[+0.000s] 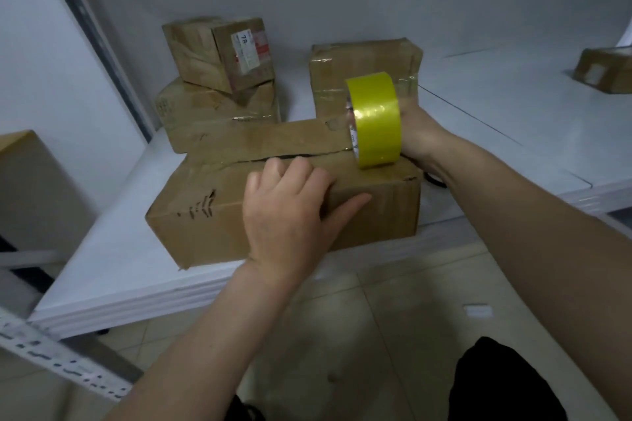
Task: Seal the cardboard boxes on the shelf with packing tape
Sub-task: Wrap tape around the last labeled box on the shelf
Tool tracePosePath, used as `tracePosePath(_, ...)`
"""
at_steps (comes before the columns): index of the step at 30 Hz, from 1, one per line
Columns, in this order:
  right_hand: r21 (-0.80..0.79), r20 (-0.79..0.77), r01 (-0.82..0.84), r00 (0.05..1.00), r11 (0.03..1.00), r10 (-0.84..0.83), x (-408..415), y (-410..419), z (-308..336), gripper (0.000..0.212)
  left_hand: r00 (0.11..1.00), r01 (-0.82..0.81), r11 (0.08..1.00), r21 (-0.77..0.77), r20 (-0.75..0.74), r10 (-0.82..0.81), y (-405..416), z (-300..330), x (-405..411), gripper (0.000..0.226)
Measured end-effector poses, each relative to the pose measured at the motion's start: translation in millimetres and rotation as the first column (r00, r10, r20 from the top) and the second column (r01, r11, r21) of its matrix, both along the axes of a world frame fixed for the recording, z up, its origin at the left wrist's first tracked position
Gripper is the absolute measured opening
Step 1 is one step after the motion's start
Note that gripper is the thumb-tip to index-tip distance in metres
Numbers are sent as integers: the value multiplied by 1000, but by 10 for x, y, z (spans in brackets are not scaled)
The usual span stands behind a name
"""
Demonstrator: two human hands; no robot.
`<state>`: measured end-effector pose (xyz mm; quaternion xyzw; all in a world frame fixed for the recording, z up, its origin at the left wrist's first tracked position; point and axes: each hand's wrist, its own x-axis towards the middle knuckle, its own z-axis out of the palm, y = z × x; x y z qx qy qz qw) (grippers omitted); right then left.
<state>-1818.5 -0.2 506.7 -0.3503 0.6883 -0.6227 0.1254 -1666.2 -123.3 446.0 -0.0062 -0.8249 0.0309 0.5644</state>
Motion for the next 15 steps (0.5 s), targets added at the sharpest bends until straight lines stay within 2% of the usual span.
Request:
tracePosePath(3,9,-28,38,999,999,-38,7,-78,-47,31,997,71,997,-34,9,-70,-168,22,6,45)
tracePosePath(7,15,-62,44,997,999,-43,-36,-127,-61,37,926,368,929,-35,108,-362,69,-15,-101,19)
tracePosePath(10,25,-93,36,995,999,-33,-56,-150,-72,34,920,366,928,66,123,-371,262,-84,-209,22)
tracePosePath(13,25,-156,68,986,997,-63,-117,-168,-71,11,936,331,937,116,86,-341,313,-141,-243,20)
tracePosePath(15,-9,-158,111,981,994,-111,-167,-177,-84,13,939,326,939,114,78,-335,336,-148,-260,20)
